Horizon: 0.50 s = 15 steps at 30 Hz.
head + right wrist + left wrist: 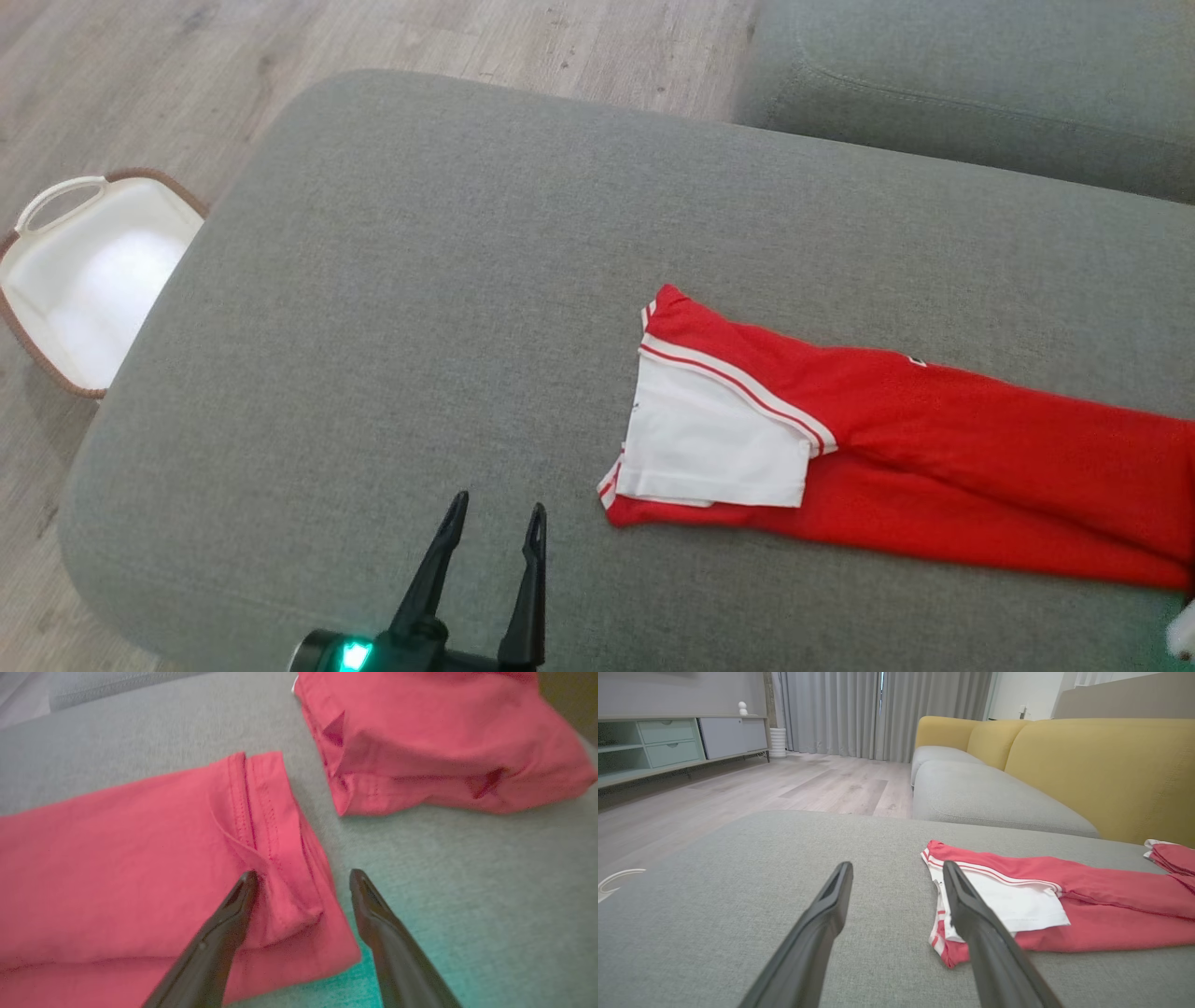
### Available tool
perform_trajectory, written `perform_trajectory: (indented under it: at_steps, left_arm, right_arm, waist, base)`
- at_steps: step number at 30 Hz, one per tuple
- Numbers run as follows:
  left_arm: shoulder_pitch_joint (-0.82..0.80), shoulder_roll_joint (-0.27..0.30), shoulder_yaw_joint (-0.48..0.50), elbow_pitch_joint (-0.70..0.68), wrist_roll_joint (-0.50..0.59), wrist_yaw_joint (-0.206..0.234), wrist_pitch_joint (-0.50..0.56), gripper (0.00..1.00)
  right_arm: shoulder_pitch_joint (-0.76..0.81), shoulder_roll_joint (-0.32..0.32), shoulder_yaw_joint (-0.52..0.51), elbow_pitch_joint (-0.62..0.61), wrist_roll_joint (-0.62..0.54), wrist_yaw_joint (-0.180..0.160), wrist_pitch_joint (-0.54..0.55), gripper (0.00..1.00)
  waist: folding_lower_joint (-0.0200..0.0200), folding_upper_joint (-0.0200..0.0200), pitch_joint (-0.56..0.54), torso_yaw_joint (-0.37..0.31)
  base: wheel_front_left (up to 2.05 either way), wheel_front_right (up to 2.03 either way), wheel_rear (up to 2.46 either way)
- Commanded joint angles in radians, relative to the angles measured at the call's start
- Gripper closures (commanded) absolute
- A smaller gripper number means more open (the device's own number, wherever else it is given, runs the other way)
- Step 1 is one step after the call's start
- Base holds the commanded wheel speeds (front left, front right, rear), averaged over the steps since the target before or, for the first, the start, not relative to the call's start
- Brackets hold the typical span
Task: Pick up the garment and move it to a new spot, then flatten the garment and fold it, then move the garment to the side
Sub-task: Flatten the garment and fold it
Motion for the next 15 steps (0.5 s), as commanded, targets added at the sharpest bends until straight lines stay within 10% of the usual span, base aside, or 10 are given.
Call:
perform_trajectory:
  at_steps: [1, 2, 3, 5, 15]
  left_arm:
    - [-0.023, -0.009, 0.041, -0.026, 0.011, -0.002, -0.012, 0.00]
    - [-0.020, -0.012, 0.049, -0.022, 0.021, -0.009, -0.012, 0.00]
    - [-0.017, -0.016, 0.058, -0.019, 0.028, -0.016, -0.012, 0.00]
    - [-0.012, -0.020, 0.069, -0.008, 0.040, -0.033, -0.012, 0.00]
    - [0.009, -0.046, 0.119, 0.015, 0.099, -0.073, -0.012, 0.00]
  right_arm:
    - [-0.025, -0.020, 0.014, -0.022, -0.006, -0.001, 0.004, 0.00]
    - [-0.028, -0.019, 0.016, -0.015, -0.015, -0.001, 0.020, 0.08]
    - [-0.030, -0.018, 0.020, -0.009, -0.024, -0.001, 0.034, 0.50]
    - [-0.038, -0.011, 0.028, -0.001, -0.032, -0.001, 0.062, 1.00]
    - [-0.024, -0.078, 0.010, -0.078, -0.049, -0.001, 0.020, 1.00]
  waist:
    - [-0.0001, 0.0000, 0.001, -0.002]
    - [-0.0001, 0.0000, 0.001, -0.004]
    - [-0.0001, 0.0000, 0.001, -0.007]
    - [-0.0001, 0.0000, 0.000, -0.017]
    - [-0.0001, 0.0000, -0.008, -0.090]
  base:
    - [0.00, 0.00, 0.00]
    - [0.00, 0.00, 0.00]
    - [0.00, 0.00, 0.00]
    - [0.00, 0.00, 0.00]
    - [0.00, 0.00, 0.00]
